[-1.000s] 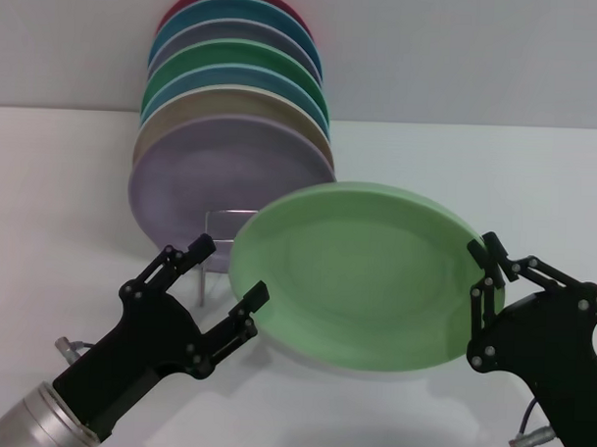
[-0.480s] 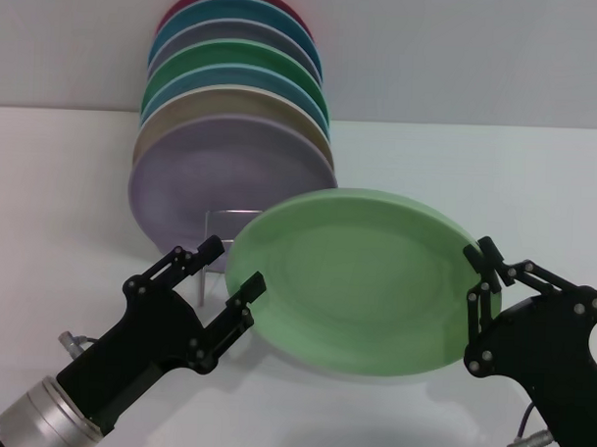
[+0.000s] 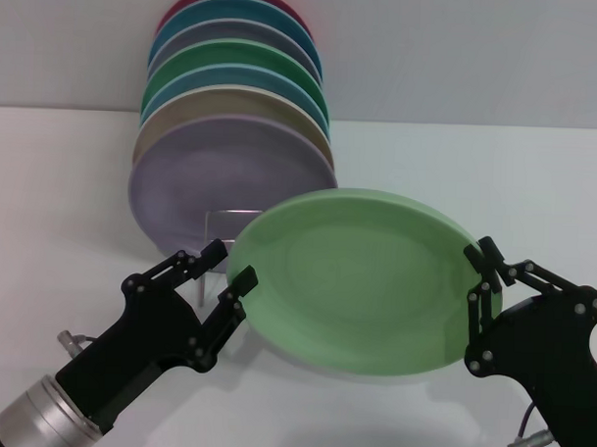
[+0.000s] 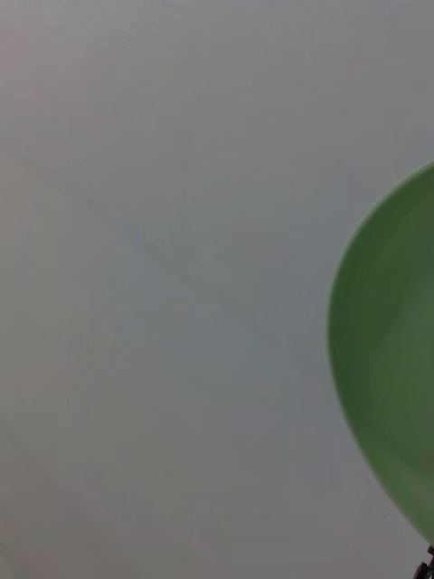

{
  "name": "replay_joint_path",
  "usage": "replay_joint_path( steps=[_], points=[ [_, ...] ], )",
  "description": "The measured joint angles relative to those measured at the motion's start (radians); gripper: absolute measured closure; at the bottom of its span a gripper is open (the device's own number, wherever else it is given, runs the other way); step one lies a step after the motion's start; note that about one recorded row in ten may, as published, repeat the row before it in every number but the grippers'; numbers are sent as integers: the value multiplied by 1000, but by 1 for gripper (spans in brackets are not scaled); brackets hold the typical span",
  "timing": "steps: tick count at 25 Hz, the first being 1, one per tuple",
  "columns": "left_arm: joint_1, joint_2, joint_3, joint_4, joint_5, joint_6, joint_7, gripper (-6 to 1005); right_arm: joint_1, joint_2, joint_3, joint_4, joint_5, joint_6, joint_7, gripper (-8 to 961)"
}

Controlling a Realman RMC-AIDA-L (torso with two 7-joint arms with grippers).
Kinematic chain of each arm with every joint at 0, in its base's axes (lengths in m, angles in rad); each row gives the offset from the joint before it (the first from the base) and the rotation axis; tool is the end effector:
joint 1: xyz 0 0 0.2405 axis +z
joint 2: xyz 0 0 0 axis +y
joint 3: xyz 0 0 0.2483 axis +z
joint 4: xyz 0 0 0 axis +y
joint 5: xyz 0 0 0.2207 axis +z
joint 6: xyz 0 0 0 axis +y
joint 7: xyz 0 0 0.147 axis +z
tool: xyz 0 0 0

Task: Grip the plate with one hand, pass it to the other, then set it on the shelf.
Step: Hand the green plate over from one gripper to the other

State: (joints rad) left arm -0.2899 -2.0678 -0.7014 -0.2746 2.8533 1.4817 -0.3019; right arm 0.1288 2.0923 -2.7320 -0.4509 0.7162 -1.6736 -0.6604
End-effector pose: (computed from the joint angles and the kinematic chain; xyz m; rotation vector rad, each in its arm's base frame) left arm -0.2639 0.2456 -0.0767 -2.1405 -0.2954 -1.1095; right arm 0.2436 0.1962 -0.0685 -1.6558 -0.3351 0.7293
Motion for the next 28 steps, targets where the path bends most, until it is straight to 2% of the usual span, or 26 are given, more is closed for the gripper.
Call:
replay_joint_path(
  steps=[2, 21, 28],
  points=[
    [0, 0, -1, 0, 0, 0, 0, 598, 0, 0, 0, 0, 0, 0, -1, 932],
    [-9, -3, -3, -18, -6, -38, 3, 608, -2, 0, 8, -9, 10, 7, -4, 933],
    [0, -3, -3, -66, -6, -84, 54, 612, -6, 0, 1, -29, 54, 10, -16, 933]
  ],
)
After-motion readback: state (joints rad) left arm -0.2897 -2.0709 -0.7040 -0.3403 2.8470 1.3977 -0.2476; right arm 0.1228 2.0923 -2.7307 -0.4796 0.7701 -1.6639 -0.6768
